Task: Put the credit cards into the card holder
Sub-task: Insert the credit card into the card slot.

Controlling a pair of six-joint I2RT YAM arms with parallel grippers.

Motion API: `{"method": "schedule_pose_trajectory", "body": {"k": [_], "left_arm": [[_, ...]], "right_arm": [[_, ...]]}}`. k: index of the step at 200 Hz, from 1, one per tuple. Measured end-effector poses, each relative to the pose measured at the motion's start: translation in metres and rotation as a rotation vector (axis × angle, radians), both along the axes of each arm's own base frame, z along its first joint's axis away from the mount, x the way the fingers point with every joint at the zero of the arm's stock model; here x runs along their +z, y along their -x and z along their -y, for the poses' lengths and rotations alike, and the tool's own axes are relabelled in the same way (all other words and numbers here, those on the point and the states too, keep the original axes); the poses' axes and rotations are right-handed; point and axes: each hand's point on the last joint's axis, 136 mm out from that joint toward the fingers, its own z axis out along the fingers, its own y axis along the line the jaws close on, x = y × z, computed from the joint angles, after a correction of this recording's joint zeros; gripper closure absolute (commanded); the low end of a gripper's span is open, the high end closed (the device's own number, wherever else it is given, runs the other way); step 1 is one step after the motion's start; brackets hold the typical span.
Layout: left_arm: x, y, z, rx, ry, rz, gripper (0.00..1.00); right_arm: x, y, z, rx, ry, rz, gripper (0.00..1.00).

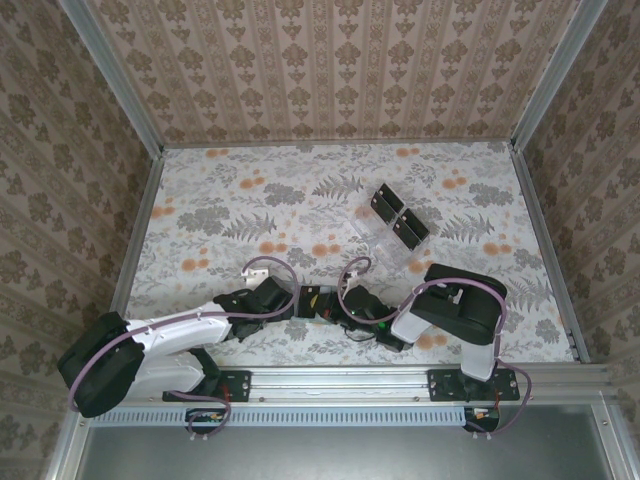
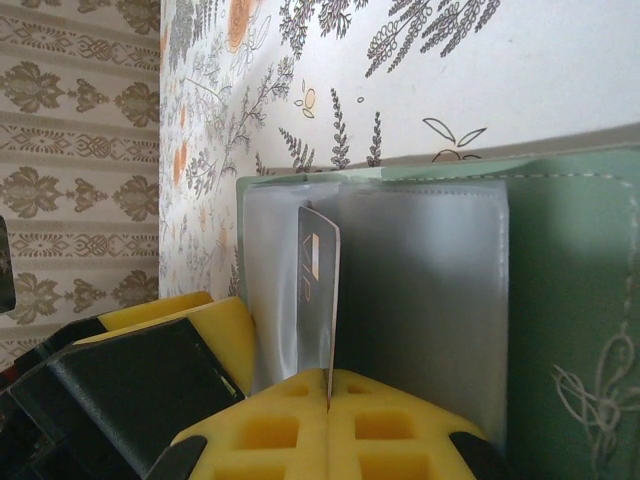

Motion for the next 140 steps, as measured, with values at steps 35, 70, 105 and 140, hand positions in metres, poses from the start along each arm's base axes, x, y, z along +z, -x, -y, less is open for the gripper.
{"method": "schedule_pose_trajectory", "body": {"k": [35, 70, 105, 140], "left_arm": [[0.0, 0.0, -0.0001, 0.0, 0.0, 0.0, 0.0], [0.0, 0.0, 0.0, 0.0, 0.0, 0.0, 0.0], [0.0, 0.0, 0.0, 0.0, 0.0, 0.0, 0.0], [0.0, 0.0, 0.0, 0.0, 0.0, 0.0, 0.0]], "right_arm": [[-0.0011, 0.0017, 0.0022, -0.024, -0.003, -0.009, 1.0], [0.0011, 0.0029, 0.0042, -0.035, 0.002, -0.006, 1.0], [0.0004, 0.003, 0.0041, -0.035, 0.003, -0.006, 1.0], [-0.0017, 0.0009, -0.0016, -0.029, 0.0, -0.007, 1.0]]}}
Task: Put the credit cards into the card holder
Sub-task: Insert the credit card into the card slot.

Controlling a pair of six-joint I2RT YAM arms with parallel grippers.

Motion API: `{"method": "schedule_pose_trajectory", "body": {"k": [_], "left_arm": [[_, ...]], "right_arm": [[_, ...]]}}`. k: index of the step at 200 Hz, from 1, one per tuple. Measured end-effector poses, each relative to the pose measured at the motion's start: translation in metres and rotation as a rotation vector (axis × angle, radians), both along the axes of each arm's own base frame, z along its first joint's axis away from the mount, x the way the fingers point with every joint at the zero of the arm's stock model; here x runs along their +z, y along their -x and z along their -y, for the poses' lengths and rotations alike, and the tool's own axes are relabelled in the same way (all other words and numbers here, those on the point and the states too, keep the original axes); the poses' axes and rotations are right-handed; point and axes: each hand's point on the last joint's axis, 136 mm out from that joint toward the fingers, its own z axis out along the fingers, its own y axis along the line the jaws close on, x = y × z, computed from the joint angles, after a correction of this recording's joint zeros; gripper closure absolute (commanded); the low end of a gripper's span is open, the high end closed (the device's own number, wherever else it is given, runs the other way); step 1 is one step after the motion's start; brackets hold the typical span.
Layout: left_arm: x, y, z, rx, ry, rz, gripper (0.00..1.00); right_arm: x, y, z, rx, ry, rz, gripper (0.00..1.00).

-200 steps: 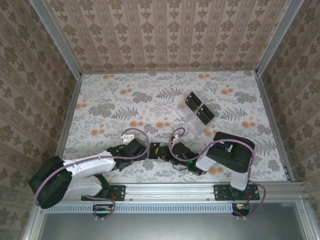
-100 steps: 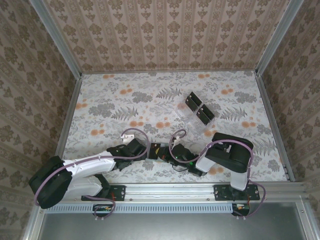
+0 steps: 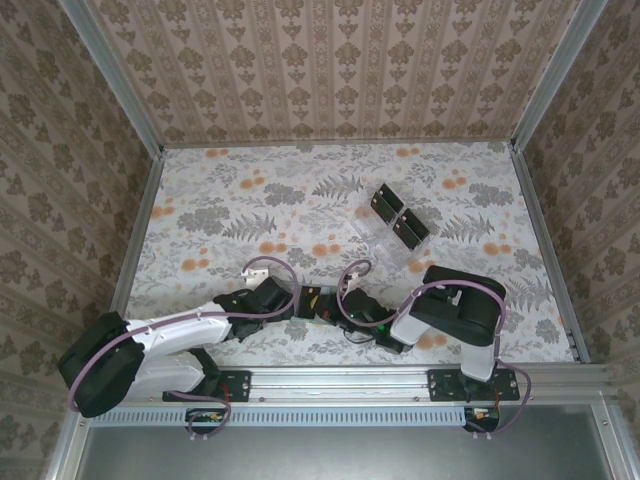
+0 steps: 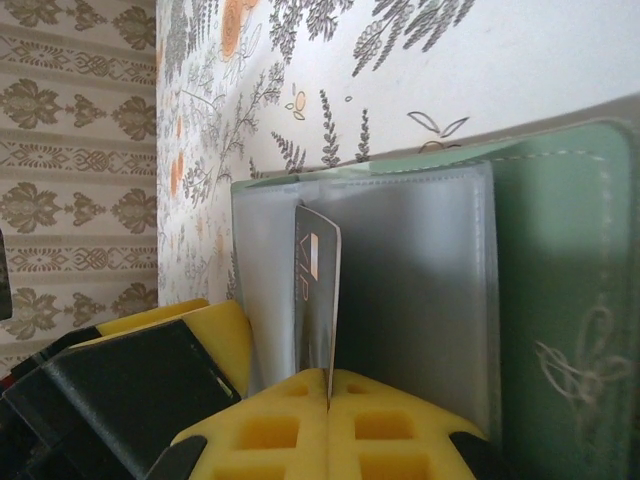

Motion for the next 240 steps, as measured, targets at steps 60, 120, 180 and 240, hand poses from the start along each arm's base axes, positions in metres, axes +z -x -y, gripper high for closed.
{"method": "schedule_pose_trajectory", "body": {"k": [60, 120, 180, 240], "left_arm": [[0.0, 0.0, 0.0, 0.0, 0.0, 0.0, 0.0], [0.0, 0.0, 0.0, 0.0, -0.001, 0.0, 0.0], [0.001, 0.001, -0.003, 0.003, -0.008, 0.003, 0.0], [0.004, 0.003, -0.008, 0.006, -0.032, -0.015, 0.0]], "right_arm": [[0.0, -0.003, -0.008, 0.02, -0.017, -0.003, 1.0], [0.001, -0.007, -0.017, 0.069, -0.021, -0.022, 1.0], [0.012, -0.009, -0.025, 0.144, -0.024, -0.019, 0.55], [0.018, -0.009, -0.011, 0.188, 0.089, -0.02, 0.43]]}}
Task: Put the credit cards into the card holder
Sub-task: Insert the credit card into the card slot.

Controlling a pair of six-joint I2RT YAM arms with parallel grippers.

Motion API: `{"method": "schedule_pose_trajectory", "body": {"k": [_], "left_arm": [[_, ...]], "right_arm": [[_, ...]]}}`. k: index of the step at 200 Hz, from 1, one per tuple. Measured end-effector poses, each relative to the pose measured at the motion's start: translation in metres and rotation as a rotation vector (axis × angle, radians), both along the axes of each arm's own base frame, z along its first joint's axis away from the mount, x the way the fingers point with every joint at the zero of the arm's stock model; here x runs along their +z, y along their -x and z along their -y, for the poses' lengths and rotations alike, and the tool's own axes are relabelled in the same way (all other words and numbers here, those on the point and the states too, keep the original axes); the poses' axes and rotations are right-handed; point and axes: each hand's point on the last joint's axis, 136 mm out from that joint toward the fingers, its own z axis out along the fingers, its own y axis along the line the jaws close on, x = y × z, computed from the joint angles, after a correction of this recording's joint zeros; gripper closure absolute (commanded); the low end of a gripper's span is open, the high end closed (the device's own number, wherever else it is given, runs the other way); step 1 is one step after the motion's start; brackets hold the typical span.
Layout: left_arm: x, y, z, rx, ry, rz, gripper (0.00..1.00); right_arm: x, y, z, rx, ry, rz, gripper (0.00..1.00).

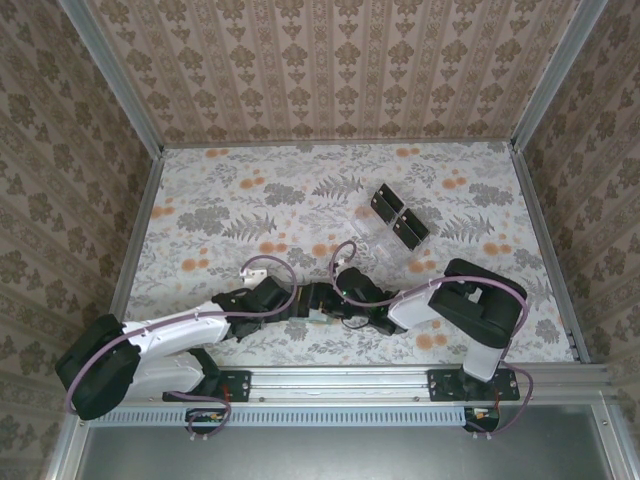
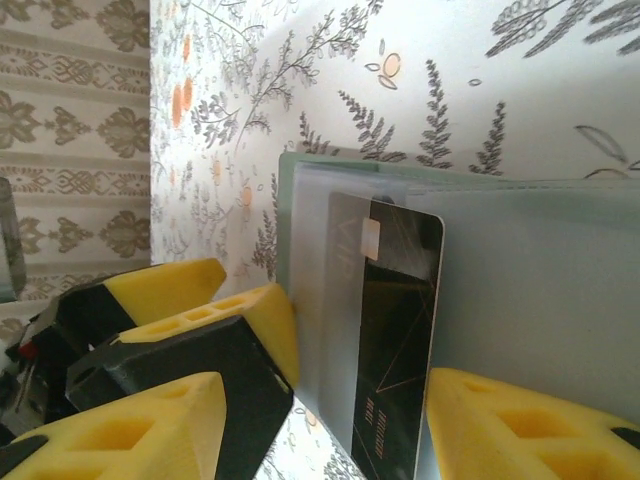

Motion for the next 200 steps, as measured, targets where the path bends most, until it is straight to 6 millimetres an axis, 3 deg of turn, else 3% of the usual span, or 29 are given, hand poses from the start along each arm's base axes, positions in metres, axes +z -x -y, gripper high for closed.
{"method": "schedule_pose_trajectory", "body": {"k": [81, 130, 200], "left_arm": [[0.001, -0.002, -0.011, 0.019, -0.034, -0.018, 0.0], [0.001, -0.003, -0.013, 0.016, -0.043, -0.018, 0.0], [-0.003, -0.003, -0.015, 0.021, -0.058, -0.031, 0.0]], "right_arm": [[-0.006, -0.012, 0.025, 0.03, 0.147, -0.016, 0.47], [0.001, -0.007, 0.033, 0.099, 0.267, -0.002, 0.67], [-0.002, -0.007, 0.034, 0.142, 0.344, -0.004, 0.74]]}}
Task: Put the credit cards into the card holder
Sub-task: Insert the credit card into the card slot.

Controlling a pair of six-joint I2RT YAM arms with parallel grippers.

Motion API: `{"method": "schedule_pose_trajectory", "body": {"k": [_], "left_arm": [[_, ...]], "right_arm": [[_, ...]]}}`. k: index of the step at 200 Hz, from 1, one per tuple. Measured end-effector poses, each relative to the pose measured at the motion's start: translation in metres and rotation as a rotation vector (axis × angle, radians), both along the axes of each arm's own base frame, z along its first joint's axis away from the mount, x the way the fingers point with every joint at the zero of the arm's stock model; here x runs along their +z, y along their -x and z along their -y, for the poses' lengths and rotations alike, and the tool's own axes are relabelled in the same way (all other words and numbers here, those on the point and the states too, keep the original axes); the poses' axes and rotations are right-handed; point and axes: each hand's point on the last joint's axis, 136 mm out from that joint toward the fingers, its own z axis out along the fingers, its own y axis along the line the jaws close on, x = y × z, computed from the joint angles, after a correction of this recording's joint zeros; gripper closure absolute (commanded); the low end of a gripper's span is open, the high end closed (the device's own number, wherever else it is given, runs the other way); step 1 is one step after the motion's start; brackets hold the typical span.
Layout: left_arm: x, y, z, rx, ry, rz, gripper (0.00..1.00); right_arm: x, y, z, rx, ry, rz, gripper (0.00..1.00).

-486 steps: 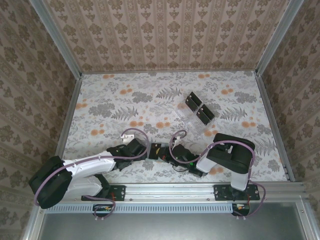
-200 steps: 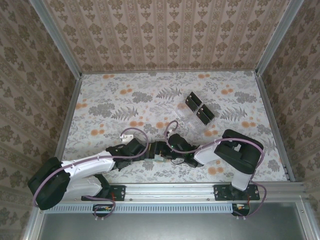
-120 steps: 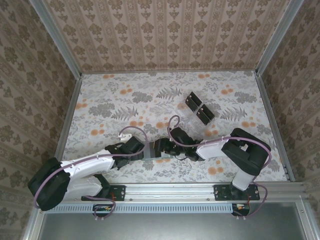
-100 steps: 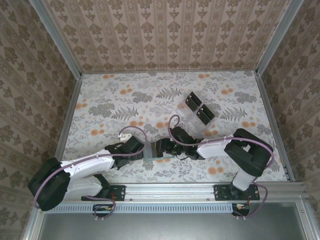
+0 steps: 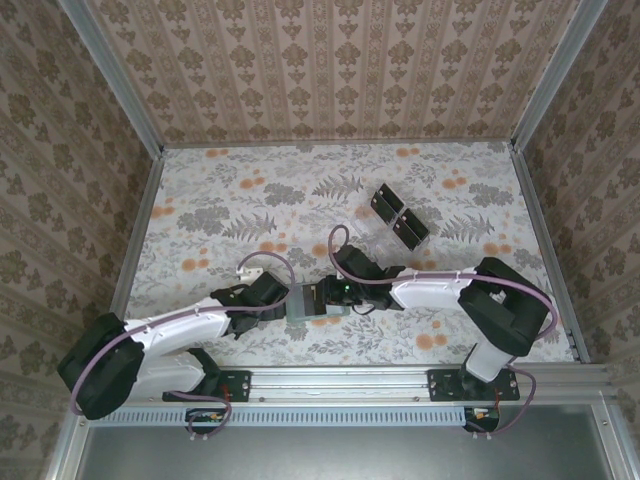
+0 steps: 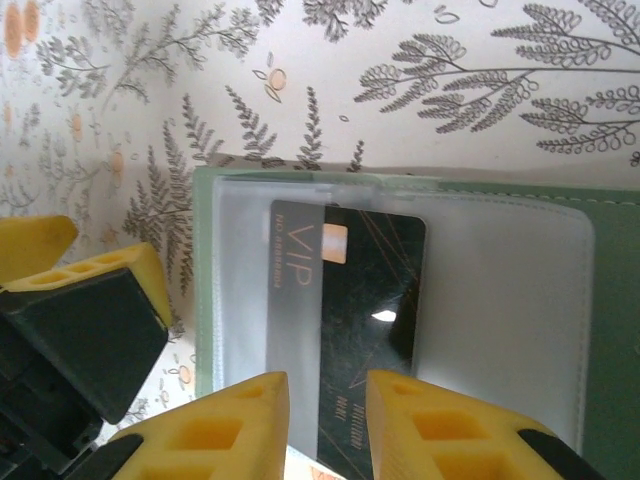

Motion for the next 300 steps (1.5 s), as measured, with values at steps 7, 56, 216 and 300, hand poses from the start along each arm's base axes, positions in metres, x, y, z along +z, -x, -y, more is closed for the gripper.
{"method": "schedule_pose_trajectory", "body": {"k": [7, 56, 216, 300], "left_arm": [[-0.001, 0.0, 0.0, 0.0, -0.002, -0.002, 0.0], [-0.006, 0.001, 0.0, -0.002, -0.019, -0.02, 0.0], [-0.009, -0.003, 0.008, -0.011, -0.013, -0.032, 0.0], [-0.009, -0.004, 0.009, -0.013, -0.013, -0.032, 0.0]], "right_arm": [[-0.003, 0.0, 0.001, 0.001, 0.009, -0.003, 0.74], [-0.019, 0.0, 0.004, 0.003, 0.062, -0.021, 0.74], [-0.02, 0.001, -0.02, 0.048, 0.045, -0.031, 0.93], [-0.02, 0.003, -0.028, 0.051, 0.013, -0.046, 0.71]]}}
